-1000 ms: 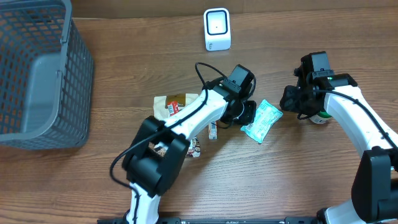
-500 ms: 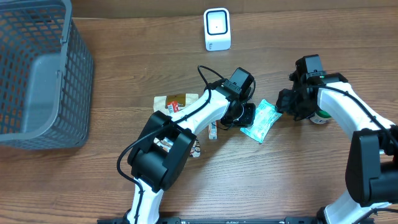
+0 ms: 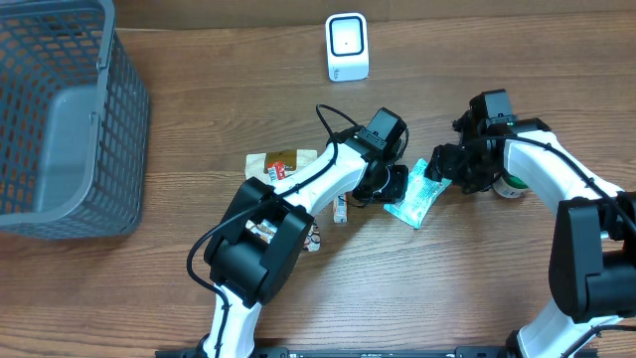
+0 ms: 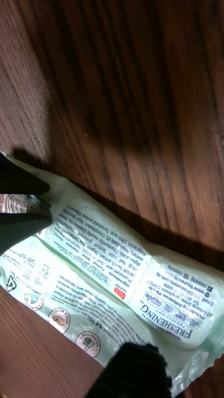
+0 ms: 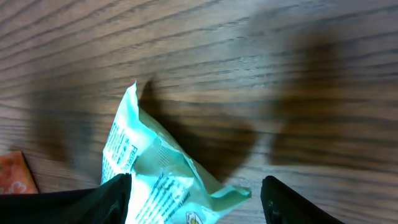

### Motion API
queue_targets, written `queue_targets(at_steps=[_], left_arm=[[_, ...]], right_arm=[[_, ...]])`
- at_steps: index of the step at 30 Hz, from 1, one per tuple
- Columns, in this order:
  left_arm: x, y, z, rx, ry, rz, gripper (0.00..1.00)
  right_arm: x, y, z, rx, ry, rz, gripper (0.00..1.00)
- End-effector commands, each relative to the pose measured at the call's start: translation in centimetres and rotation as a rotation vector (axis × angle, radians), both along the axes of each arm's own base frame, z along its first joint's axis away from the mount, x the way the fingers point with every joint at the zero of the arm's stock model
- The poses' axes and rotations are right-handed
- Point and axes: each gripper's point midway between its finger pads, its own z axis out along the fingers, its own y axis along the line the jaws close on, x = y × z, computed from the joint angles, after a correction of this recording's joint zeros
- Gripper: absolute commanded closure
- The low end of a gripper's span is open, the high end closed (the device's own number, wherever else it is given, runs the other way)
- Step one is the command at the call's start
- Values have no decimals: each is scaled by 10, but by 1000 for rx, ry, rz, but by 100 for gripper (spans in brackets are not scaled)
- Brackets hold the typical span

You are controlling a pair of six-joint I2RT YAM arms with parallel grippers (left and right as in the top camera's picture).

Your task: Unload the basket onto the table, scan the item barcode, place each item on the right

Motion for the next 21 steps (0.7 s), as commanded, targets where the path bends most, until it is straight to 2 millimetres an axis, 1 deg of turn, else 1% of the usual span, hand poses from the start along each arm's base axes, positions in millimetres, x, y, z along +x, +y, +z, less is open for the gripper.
queue_targets(at_steps=[1, 3, 6, 8, 10, 11, 12, 13, 18, 21], left_arm=[[1, 8, -17, 62, 9, 19, 96], [1, 8, -17, 62, 8, 19, 96], [1, 8, -17, 61, 8, 19, 96], [1, 8, -17, 62, 9, 19, 96], [1, 8, -17, 63, 10, 19, 96], [1, 8, -17, 63, 10, 19, 96], [1, 8, -17, 63, 10, 19, 96], [1, 8, -17, 63, 10, 19, 96], [1, 8, -17, 62, 9, 19, 96], [1, 8, -17, 63, 9, 18, 96]], right_arm=[[-10, 4, -12, 27, 17, 17, 32], [-13, 6, -18, 37, 10, 19, 32], [-18, 15, -24, 96, 3, 30, 32], [-20, 22, -23, 143, 6, 40, 34], [-22, 27, -21, 177, 12, 46, 42], [-23, 31, -18, 204, 16, 51, 51], [-24, 33, -18, 215, 19, 53, 57], [-25, 34, -17, 226, 21, 55, 60], [-26, 35, -16, 232, 29, 57, 62], [-27, 35, -16, 229, 16, 84, 67]])
